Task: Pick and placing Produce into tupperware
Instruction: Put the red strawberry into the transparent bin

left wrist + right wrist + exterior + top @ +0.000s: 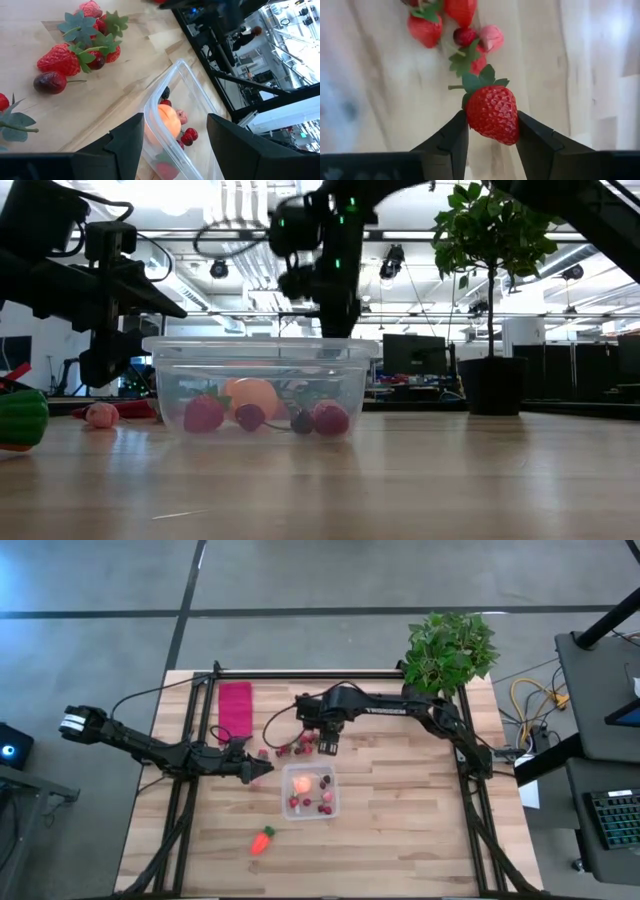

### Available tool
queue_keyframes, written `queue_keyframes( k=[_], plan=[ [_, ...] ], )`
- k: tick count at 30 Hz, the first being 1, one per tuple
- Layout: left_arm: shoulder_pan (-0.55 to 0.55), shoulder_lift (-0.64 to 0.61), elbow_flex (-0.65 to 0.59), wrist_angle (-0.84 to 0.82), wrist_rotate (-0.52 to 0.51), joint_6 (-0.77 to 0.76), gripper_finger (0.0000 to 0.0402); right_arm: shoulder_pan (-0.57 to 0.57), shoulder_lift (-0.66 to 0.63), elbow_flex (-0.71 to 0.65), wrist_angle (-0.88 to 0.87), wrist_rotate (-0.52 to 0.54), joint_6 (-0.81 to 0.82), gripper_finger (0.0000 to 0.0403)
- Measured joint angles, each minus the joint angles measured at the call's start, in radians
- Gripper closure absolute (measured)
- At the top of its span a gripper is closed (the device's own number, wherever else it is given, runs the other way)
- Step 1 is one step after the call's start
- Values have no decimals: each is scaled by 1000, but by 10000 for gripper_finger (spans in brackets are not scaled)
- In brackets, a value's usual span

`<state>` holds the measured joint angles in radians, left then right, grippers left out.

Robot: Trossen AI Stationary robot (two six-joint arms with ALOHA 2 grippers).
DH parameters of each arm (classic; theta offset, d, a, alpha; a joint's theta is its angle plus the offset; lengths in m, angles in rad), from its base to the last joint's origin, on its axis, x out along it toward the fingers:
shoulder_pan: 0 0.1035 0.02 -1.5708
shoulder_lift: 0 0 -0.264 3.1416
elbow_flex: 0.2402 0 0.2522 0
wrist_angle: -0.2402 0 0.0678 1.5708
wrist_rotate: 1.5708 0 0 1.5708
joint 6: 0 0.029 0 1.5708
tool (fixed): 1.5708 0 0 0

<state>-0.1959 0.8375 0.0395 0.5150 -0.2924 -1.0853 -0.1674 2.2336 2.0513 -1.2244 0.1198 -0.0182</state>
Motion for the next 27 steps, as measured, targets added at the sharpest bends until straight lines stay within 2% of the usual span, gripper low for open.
queue_keyframes(
  k=[5, 10, 13, 16, 19, 27],
  plan=[
    [0, 0, 0, 0, 0, 0, 199, 62, -2, 142, -129, -180, 69, 263],
    [0, 0, 0, 0, 0, -3, 199, 175, -3, 216, -144, -328, 109, 261],
    [0, 0, 0, 0, 0, -3, 199, 232, 3, 209, -133, -325, 145, 256],
    [0, 0, 0, 0, 0, 0, 199, 262, 4, 161, -84, -271, 190, 241],
    [0, 0, 0, 0, 0, 2, 199, 261, 7, 137, -75, -217, 257, 214],
    [0, 0, 0, 0, 0, 99, 199, 238, 2, 157, -73, -185, 384, 135]
  ],
)
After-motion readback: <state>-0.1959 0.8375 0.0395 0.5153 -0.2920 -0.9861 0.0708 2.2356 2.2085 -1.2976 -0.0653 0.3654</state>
